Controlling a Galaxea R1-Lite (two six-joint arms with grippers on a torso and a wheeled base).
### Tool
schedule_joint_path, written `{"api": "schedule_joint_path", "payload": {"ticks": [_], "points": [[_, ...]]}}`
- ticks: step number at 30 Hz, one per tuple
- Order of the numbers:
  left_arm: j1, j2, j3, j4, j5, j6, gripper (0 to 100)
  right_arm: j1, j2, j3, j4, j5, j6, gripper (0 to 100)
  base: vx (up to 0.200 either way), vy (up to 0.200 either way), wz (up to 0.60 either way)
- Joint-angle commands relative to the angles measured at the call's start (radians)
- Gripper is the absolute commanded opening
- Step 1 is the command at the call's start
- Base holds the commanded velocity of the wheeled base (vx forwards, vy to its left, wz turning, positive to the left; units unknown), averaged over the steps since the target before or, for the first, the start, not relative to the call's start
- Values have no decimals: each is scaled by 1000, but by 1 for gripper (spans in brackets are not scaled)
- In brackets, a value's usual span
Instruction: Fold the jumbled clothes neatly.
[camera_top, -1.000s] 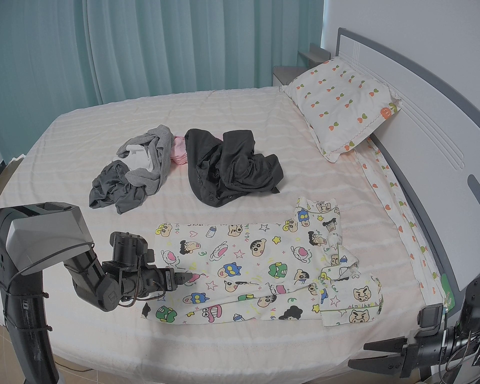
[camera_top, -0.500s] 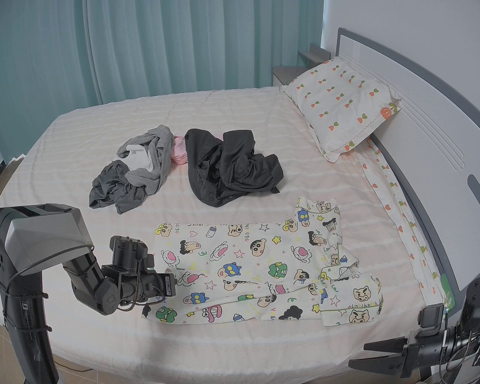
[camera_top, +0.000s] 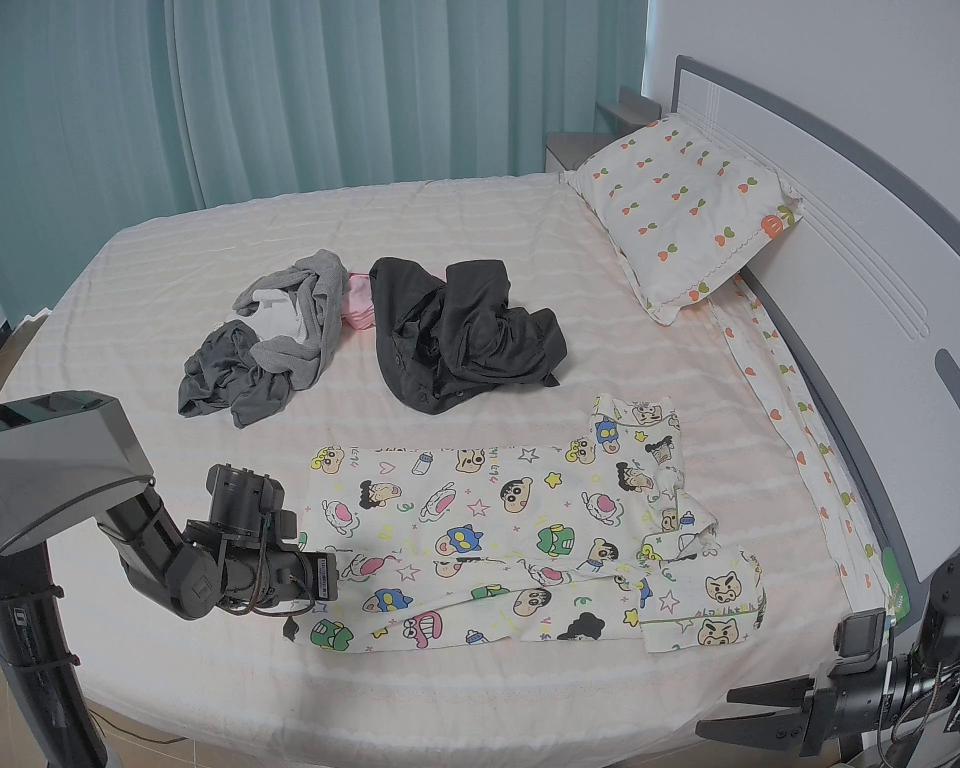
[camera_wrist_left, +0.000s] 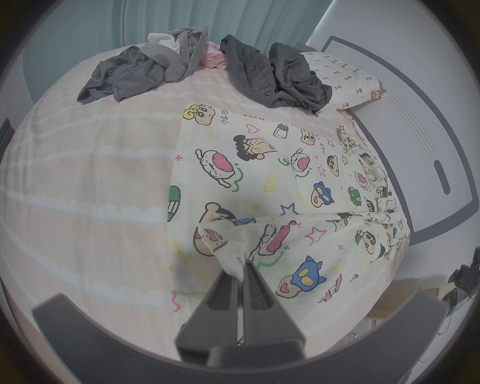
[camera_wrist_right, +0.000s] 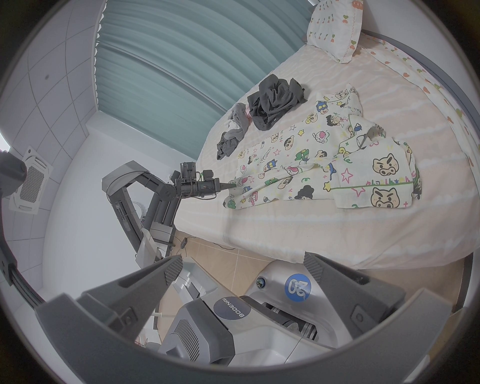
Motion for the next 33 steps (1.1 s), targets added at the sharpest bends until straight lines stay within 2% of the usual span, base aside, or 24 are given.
{"api": "schedule_joint_path", "payload": {"ticks": [1,16,23,29,33], "points": [[7,-82,-7,63,1,15,0,-1,4,18,3,1,-2,100,0,0,0],[24,-168,-31,318,5,16,0,-1,4,18,13,1,-3,100,0,0,0],[22,-194,-31,359,7,16,0,1,5,18,15,1,-2,100,0,0,0],[21,-227,-41,489,8,16,0,1,5,18,16,1,-2,100,0,0,0],[21,-229,-39,514,8,16,0,1,11,18,16,1,-3,100,0,0,0]]}}
